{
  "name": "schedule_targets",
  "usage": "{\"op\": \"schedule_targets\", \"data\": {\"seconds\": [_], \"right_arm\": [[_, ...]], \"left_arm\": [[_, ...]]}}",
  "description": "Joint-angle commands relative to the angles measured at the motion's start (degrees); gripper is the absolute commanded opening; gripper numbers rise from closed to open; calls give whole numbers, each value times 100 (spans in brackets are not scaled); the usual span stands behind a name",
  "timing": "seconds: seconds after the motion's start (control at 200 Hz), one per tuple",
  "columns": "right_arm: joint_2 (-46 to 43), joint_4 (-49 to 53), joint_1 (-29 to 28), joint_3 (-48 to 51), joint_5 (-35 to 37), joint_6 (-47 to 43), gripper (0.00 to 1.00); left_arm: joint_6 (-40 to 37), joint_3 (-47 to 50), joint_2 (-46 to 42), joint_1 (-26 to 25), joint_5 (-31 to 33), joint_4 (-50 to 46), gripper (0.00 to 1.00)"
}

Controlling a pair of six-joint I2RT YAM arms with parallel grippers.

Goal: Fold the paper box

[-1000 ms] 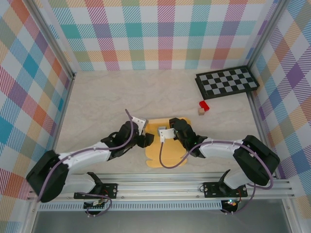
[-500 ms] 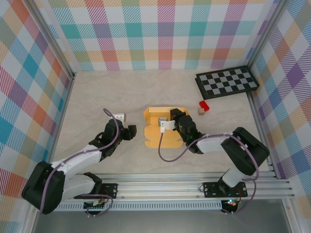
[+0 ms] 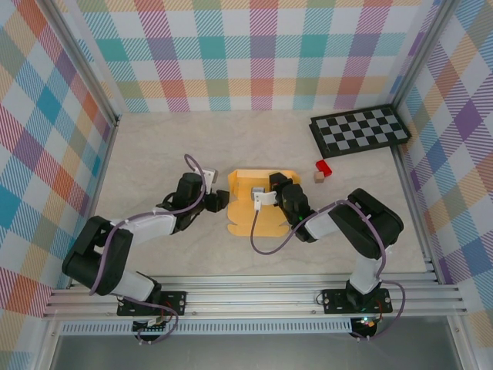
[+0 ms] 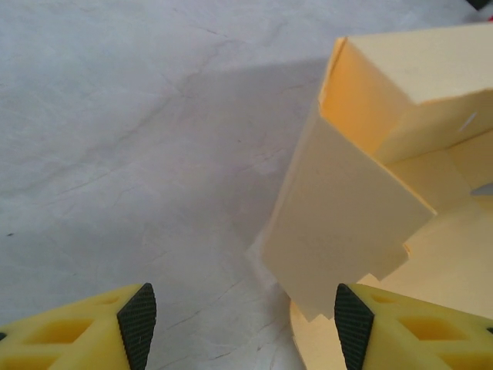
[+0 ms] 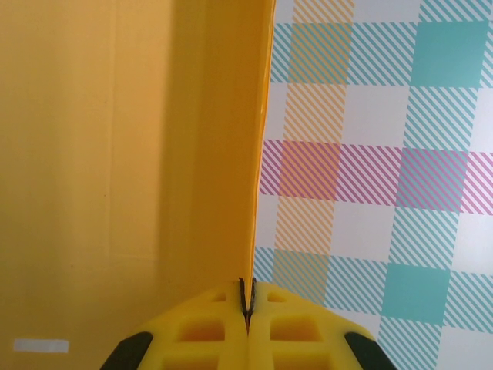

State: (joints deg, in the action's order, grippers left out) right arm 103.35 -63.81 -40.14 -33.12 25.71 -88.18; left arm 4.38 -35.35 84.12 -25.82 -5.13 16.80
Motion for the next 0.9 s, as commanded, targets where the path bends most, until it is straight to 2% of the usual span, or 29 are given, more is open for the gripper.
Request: {"op": "schedule_targets", "data": {"seconds": [0.0, 0.275, 0.415, 0.575, 0.745, 0.9], "right_arm": [[46, 42, 31, -128, -106, 1, 0], [58, 166, 85, -144, -137, 58, 0], [46, 197, 112, -126, -137, 90, 0], [27, 278, 118, -151, -159, 100, 0], [29, 324, 119, -143, -147, 126, 0], [21, 327, 113, -160, -146, 108, 0]], "left_arm": [[-421, -277, 341, 60, -406, 161, 65], [-680, -756, 787, 53, -425, -127, 60], [-780, -728, 672, 63, -196, -157, 60], [-815, -1028, 996, 61, -445, -345, 61], [-712, -995, 862, -77, -726, -197, 62], [-717, -1056, 1011, -186, -491, -305, 62]]}}
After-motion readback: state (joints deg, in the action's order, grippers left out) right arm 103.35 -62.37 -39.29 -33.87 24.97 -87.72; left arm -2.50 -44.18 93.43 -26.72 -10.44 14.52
